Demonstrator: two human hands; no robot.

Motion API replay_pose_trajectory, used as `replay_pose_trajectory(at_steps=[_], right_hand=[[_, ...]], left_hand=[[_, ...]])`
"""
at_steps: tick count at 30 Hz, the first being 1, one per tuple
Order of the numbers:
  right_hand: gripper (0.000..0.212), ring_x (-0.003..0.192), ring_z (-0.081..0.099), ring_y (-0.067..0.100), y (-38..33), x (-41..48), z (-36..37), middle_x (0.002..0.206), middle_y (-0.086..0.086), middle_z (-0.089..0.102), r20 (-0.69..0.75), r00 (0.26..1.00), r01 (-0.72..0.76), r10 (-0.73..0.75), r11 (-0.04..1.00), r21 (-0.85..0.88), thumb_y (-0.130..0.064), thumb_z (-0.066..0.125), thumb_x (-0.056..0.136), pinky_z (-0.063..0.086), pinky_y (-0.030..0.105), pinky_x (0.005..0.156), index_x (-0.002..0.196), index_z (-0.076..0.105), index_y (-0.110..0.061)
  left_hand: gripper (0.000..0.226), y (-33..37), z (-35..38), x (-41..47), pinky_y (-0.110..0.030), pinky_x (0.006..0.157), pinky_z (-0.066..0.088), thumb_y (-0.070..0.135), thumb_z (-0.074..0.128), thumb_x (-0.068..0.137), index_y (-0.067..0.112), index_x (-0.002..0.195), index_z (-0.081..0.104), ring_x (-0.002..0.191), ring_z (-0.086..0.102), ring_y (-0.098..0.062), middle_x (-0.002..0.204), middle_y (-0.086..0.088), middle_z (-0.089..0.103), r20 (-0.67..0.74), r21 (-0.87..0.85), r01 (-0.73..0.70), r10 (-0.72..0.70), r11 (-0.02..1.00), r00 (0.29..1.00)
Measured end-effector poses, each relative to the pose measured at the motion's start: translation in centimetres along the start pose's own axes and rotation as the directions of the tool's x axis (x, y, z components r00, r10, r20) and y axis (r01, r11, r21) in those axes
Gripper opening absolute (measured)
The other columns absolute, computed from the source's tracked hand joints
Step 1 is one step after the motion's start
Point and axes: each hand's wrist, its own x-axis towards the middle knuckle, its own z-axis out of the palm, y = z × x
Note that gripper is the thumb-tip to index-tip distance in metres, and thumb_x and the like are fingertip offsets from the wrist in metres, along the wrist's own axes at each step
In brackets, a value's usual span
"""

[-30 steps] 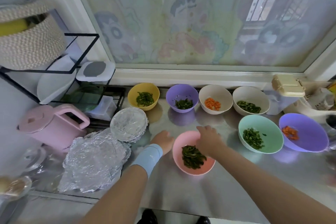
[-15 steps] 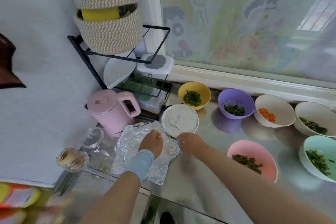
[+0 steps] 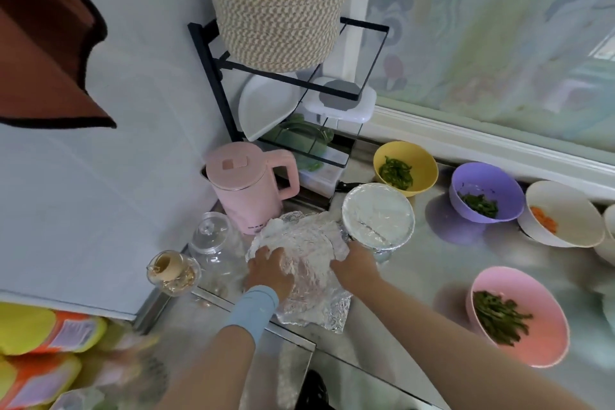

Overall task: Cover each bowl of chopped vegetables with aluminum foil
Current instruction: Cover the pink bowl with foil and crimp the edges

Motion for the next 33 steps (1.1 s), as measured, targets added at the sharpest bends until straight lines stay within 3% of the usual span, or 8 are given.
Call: replay_pose_trajectory(at_steps=[4,11,15,18,21,24,26,33], right_hand=[[0.018,0.053,0.044,0.014,-0.8,-0.3,-1.3,0.064,0.002,0.045,0.088,0.995,0.041,-0.046,0.998,0.053,-0.015,0.063,0.085,0.036,0.025,0.050,0.074,0.050,-0.008],[0.006,0.064,0.055,0.013,0.4,-1.0,-7.6,0.068,-0.003,0.058,0.104,0.988,0.077,-0.112,0.953,0.292,-0.013,0.071,0.086,0.055,0.034,0.067,0.091,0.069,-0.012],[0.031,0.076,0.055,0.016,3.2,-1.4,-11.8,0.093,0.020,0.067,0.085,0.988,0.097,-0.126,0.954,0.285,-0.028,0.078,0.074,0.044,0.032,0.073,0.098,0.070,-0.010],[0.027,0.086,0.064,0.018,5.8,-2.6,-15.5,0.098,0.007,0.073,0.033,0.995,0.080,-0.096,0.941,0.328,-0.022,0.080,0.076,0.051,0.032,0.080,0.102,0.074,-0.022],[0.026,0.071,0.058,0.015,9.0,-3.7,-19.2,0.091,0.002,0.069,-0.048,0.999,0.028,-0.009,0.902,0.430,-0.020,0.080,0.079,0.047,0.023,0.056,0.103,0.071,-0.024],[0.039,0.064,0.054,0.019,12.6,-4.6,-22.1,0.089,0.009,0.069,-0.098,0.989,-0.024,0.112,0.770,0.637,-0.021,0.086,0.070,0.041,0.027,0.053,0.104,0.067,-0.021],[0.043,0.072,0.062,0.026,15.1,-5.4,-23.6,0.094,0.015,0.072,-0.081,0.986,-0.040,0.149,0.669,0.742,-0.019,0.086,0.070,0.047,0.032,0.061,0.109,0.067,-0.011],[0.027,0.085,0.073,0.029,22.6,-8.4,-26.7,0.094,0.012,0.076,-0.044,0.980,-0.087,0.196,0.614,0.785,-0.013,0.077,0.083,0.058,0.037,0.072,0.107,0.065,-0.009]], left_hand=[[0.051,1.1,-1.4,-0.4,-0.042,0.113,0.030,0.026,0.052,0.095,0.023,0.143,0.038,0.138,0.025,-0.026,0.150,-0.005,0.033,-0.214,-0.119,-0.086,0.059,0.989,0.975],[0.059,4.6,-4.2,-0.5,-0.046,0.119,0.021,0.030,0.048,0.096,0.020,0.152,0.029,0.144,0.022,-0.021,0.157,-0.001,0.030,-0.399,-0.158,-0.388,0.301,0.908,0.866],[0.065,7.6,-5.2,-0.8,-0.049,0.115,0.027,0.039,0.049,0.093,0.024,0.153,0.028,0.141,0.029,-0.024,0.151,0.001,0.040,-0.288,-0.146,-0.428,0.376,0.892,0.881],[0.059,10.7,-5.2,-1.9,-0.038,0.100,0.043,0.045,0.054,0.089,0.024,0.143,0.045,0.118,0.053,-0.019,0.135,-0.001,0.057,-0.162,-0.175,-0.430,0.405,0.886,0.900],[0.046,14.4,-4.6,-3.8,-0.028,0.083,0.041,0.036,0.059,0.093,0.018,0.134,0.053,0.101,0.055,-0.016,0.124,-0.002,0.060,-0.062,-0.197,-0.430,0.426,0.881,0.903],[0.012,18.1,-2.8,-5.6,-0.026,0.065,0.042,0.034,0.062,0.093,0.022,0.096,0.061,0.074,0.055,-0.014,0.086,0.003,0.062,-0.007,-0.317,-0.428,0.449,0.846,0.893],[0.027,20.5,-1.3,-6.7,-0.027,0.059,0.037,0.033,0.061,0.093,0.019,0.073,0.051,0.058,0.044,-0.016,0.063,0.002,0.050,0.008,-0.397,-0.406,0.445,0.823,0.895],[0.025,27.4,4.1,-9.8,-0.033,0.080,0.051,0.044,0.057,0.093,0.023,0.086,0.068,0.077,0.064,-0.016,0.079,0.005,0.070,0.113,-0.477,-0.307,0.404,0.823,0.908]])
